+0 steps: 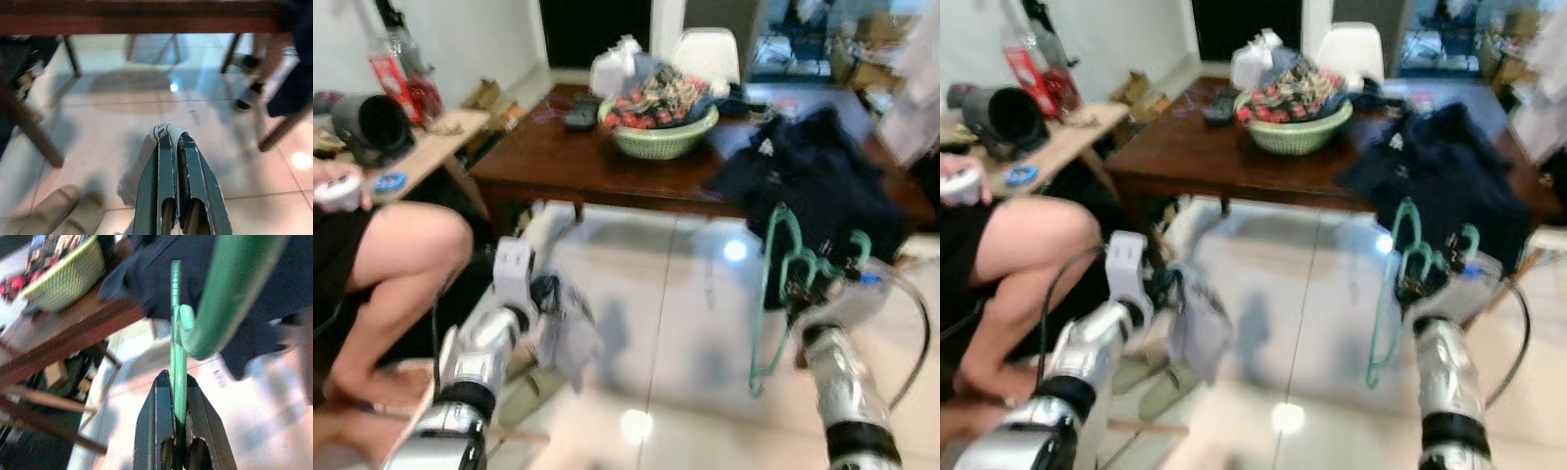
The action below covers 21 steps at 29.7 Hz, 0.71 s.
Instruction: Hang hanger
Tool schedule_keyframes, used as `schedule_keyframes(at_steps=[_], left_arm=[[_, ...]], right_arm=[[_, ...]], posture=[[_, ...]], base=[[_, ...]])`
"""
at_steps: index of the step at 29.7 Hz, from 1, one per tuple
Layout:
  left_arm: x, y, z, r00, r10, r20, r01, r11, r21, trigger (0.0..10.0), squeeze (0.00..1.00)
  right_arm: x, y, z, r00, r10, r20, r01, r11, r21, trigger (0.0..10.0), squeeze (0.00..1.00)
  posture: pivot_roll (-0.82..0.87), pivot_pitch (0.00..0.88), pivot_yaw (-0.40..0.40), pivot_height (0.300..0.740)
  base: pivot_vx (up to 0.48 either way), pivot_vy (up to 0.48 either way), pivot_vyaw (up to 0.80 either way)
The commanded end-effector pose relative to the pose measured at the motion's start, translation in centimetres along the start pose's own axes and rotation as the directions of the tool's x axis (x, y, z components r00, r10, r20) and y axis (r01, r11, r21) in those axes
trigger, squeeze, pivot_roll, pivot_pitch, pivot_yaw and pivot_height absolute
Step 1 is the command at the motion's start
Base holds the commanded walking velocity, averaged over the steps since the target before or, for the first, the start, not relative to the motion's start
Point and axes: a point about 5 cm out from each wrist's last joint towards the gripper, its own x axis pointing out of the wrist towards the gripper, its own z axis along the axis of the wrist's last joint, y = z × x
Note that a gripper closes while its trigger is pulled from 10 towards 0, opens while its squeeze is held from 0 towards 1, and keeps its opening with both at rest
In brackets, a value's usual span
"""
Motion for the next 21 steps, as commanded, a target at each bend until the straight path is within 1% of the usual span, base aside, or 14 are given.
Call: schedule_keyframes(at_steps=[1, 9, 15, 19, 21], left_arm=[[-0.27, 0.47, -0.14, 1.0, 0.01, -0.003, -0.01, 1.0, -0.002, 10.0, 0.0], [-0.32, 0.52, -0.16, 1.0, 0.014, 0.002, -0.014, 1.0, -0.006, 10.0, 0.0], [-0.32, 0.62, -0.33, 1.0, 0.017, -0.012, -0.017, 1.0, -0.02, 10.0, 0.0], [-0.31, 0.62, -0.4, 1.0, 0.017, -0.018, -0.017, 1.0, -0.019, 10.0, 0.0], [-0.16, 0.43, -0.49, 0.999, 0.008, -0.034, -0.008, 1.0, -0.002, 10.0, 0.0]], right_arm=[[0.16, 0.93, -0.49, 0.999, 0.049, -0.024, -0.049, 0.999, 0.004, 10.0, 0.0], [0.2, 1.16, -0.68, 0.997, 0.064, -0.038, -0.064, 0.998, -0.009, 10.0, 0.0], [0.19, 0.99, -0.86, 0.998, 0.048, -0.046, -0.049, 0.999, -0.011, 10.0, 0.0], [0.21, 0.92, -0.95, 0.998, 0.043, -0.051, -0.043, 0.999, -0.012, 10.0, 0.0], [0.41, 0.76, -1.11, 0.997, 0.027, -0.068, -0.029, 0.999, -0.02, 10.0, 0.0]], posture=[[0.01, 0.021, 0.034, 0.74], [0.0, 0.02, 0.035, 0.74], [0.0, 0.014, 0.039, 0.74], [0.0, 0.006, 0.041, 0.74], [-0.01, 0.0, 0.035, 0.74]], base=[[0.0, 0.0, -0.74], [0.0, 0.0, -0.74], [0.0, 0.0, -0.74], [0.0, 0.0, -0.74], [0.0, 0.0, -0.74]])
